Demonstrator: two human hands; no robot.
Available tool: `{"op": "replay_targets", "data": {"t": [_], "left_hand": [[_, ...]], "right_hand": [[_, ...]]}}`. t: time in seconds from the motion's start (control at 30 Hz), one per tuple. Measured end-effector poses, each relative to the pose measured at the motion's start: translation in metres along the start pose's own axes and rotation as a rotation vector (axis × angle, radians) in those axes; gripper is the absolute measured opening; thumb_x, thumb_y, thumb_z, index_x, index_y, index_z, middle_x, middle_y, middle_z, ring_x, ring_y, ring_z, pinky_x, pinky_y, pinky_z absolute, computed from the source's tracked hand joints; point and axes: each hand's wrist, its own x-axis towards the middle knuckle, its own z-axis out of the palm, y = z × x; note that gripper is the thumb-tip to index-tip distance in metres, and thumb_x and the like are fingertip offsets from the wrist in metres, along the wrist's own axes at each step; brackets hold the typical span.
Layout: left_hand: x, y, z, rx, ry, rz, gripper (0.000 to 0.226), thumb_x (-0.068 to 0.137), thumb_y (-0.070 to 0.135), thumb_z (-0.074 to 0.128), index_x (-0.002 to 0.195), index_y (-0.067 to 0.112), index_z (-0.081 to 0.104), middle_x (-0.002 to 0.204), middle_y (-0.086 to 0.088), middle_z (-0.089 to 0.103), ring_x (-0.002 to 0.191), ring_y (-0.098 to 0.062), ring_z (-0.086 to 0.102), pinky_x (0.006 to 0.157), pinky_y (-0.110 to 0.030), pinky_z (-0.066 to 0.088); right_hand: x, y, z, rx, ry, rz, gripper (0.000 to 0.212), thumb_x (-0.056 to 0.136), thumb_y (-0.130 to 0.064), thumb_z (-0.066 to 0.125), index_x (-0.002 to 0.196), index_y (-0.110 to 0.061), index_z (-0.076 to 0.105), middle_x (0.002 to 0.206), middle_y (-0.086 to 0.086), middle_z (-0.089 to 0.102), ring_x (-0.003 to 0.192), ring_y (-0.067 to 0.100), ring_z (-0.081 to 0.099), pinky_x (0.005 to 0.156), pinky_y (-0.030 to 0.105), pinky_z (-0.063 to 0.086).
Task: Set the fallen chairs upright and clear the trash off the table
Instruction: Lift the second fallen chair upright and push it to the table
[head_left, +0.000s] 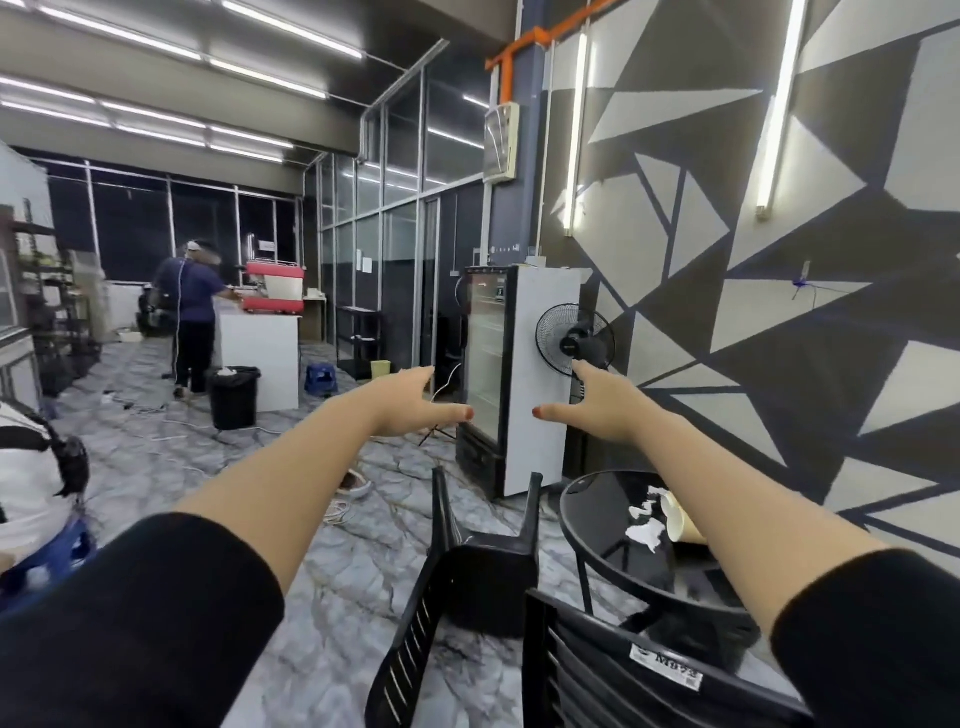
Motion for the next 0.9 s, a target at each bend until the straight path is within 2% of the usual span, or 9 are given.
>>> {"op": "replay_targets", "data": {"t": [0.2, 0.5, 0.73, 0.9], "left_hand": [[-0.008, -0.060, -0.028, 0.030, -0.038, -0.023, 0.104, 0.072, 0.076, 0.047, 0.149, 0.016, 0.010, 0.158, -0.006, 0.017, 0.142, -0.025, 0.024, 0.115, -0.044, 0.024], [-0.003, -0.146, -0.066, 0.017, -0.006, -0.005, 0.103, 0.073, 0.074, 0.047, 0.149, 0.015, 0.009, 0.158, -0.007, 0.015, 0.142, -0.026, 0.022, 0.113, -0.040, 0.021], [0.009, -0.191, -0.068, 0.064, -0.032, 0.008, 0.101, 0.076, 0.072, 0.045, 0.149, 0.013, 0.009, 0.158, -0.008, 0.015, 0.143, -0.026, 0.022, 0.114, -0.040, 0.021], [0.034, -0.214, -0.062, 0.068, -0.057, -0.025, 0.110, 0.066, 0.080, 0.040, 0.149, 0.015, 0.009, 0.158, -0.007, 0.015, 0.142, -0.027, 0.023, 0.113, -0.041, 0.021]], "right_hand": [[0.031, -0.065, 0.035, 0.025, -0.021, -0.025, 0.103, 0.073, -0.062, 0.061, 0.145, -0.007, 0.012, 0.154, 0.010, 0.022, 0.139, 0.028, 0.025, 0.109, 0.037, 0.025], [0.074, -0.141, 0.077, 0.016, -0.027, -0.018, 0.107, 0.071, -0.064, 0.061, 0.144, -0.004, 0.013, 0.152, 0.013, 0.026, 0.137, 0.029, 0.029, 0.106, 0.036, 0.029], [0.101, -0.162, 0.104, -0.031, -0.031, 0.007, 0.108, 0.071, -0.067, 0.059, 0.144, -0.003, 0.012, 0.152, 0.015, 0.027, 0.137, 0.031, 0.029, 0.107, 0.038, 0.029], [0.132, -0.155, 0.125, -0.012, -0.039, 0.036, 0.110, 0.069, -0.069, 0.059, 0.145, -0.004, 0.012, 0.152, 0.014, 0.026, 0.138, 0.030, 0.028, 0.107, 0.039, 0.028]]}}
